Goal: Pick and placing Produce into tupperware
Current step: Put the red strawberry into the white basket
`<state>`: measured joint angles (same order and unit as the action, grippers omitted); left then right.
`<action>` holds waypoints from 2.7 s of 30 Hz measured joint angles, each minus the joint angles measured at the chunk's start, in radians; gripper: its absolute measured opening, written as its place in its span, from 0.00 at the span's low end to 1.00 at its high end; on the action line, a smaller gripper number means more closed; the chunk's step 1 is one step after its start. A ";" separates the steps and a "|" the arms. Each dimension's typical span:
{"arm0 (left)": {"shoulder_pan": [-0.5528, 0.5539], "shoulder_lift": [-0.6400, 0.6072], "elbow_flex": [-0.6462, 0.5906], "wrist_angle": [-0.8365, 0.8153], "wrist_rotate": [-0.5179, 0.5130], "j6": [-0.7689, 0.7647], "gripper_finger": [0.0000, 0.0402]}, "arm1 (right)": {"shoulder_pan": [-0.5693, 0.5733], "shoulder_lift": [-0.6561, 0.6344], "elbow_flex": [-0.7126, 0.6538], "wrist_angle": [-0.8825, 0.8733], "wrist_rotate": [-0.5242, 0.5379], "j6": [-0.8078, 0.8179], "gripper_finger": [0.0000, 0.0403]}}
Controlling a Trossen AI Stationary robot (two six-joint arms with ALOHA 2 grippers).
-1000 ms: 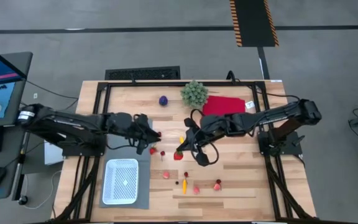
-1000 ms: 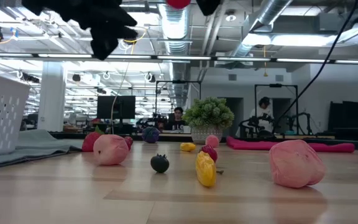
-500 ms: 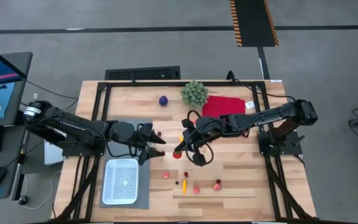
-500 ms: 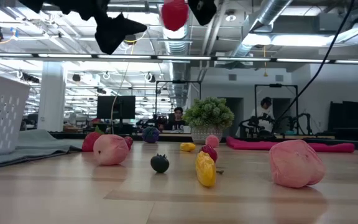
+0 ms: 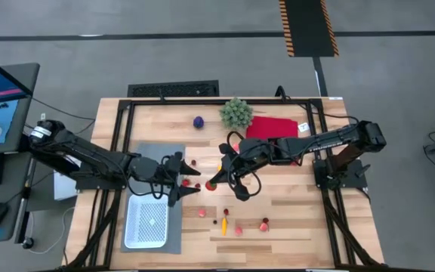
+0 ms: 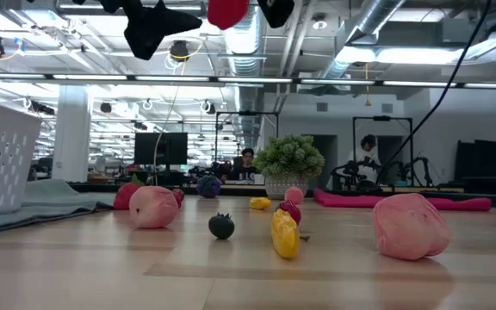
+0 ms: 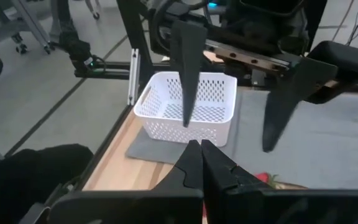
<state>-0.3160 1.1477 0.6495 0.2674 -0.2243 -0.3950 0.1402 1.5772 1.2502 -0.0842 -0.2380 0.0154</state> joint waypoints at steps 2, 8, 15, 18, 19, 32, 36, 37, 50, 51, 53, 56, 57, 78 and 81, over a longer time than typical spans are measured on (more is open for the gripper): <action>-0.005 0.001 0.000 0.009 0.002 0.000 0.74 | 0.000 0.000 0.000 0.007 -0.001 0.000 0.02; -0.005 0.073 0.004 0.075 0.031 -0.008 0.74 | 0.000 0.000 0.000 0.029 -0.002 0.001 0.02; -0.004 0.169 0.071 0.103 0.055 0.034 0.74 | 0.000 0.000 0.000 0.036 -0.013 0.003 0.02; -0.004 0.184 0.093 0.097 0.062 0.046 0.74 | 0.000 0.000 0.000 0.041 -0.034 0.016 0.02; -0.004 0.184 0.100 0.099 0.063 0.045 0.74 | 0.001 0.007 0.000 0.044 -0.036 0.016 0.02; -0.001 0.197 0.121 0.072 0.070 0.050 0.67 | 0.001 0.087 0.045 0.046 -0.058 0.010 0.02; -0.001 0.197 0.121 0.062 0.062 0.042 0.63 | 0.002 0.099 0.081 0.042 -0.088 0.009 0.02; -0.001 0.197 0.121 0.062 0.062 0.041 0.62 | 0.002 0.100 0.085 0.039 -0.094 0.009 0.02; -0.002 0.197 0.120 0.061 0.021 0.043 0.46 | 0.002 0.130 0.095 0.033 -0.099 0.010 0.02; -0.002 0.196 0.120 0.063 0.022 0.044 0.44 | 0.002 0.130 0.095 0.034 -0.099 0.010 0.02; -0.002 0.196 0.120 0.060 0.029 0.045 0.41 | 0.002 0.130 0.095 0.032 -0.099 0.010 0.02; -0.002 0.196 0.120 0.064 0.033 0.056 0.33 | 0.002 0.130 0.095 0.032 -0.099 0.010 0.02; -0.002 0.196 0.120 0.064 0.035 0.064 0.30 | 0.002 0.130 0.095 0.031 -0.098 0.010 0.02; -0.027 0.192 0.119 0.046 0.019 0.175 0.00 | 0.004 0.130 0.095 0.006 -0.110 -0.013 0.14; -0.028 0.192 0.119 0.031 0.009 0.175 0.00 | 0.004 0.130 0.095 0.007 -0.128 -0.015 0.20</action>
<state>-0.3439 1.3396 0.7689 0.2983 -0.2152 -0.2199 0.1444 1.7069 1.3453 -0.0769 -0.3662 0.0009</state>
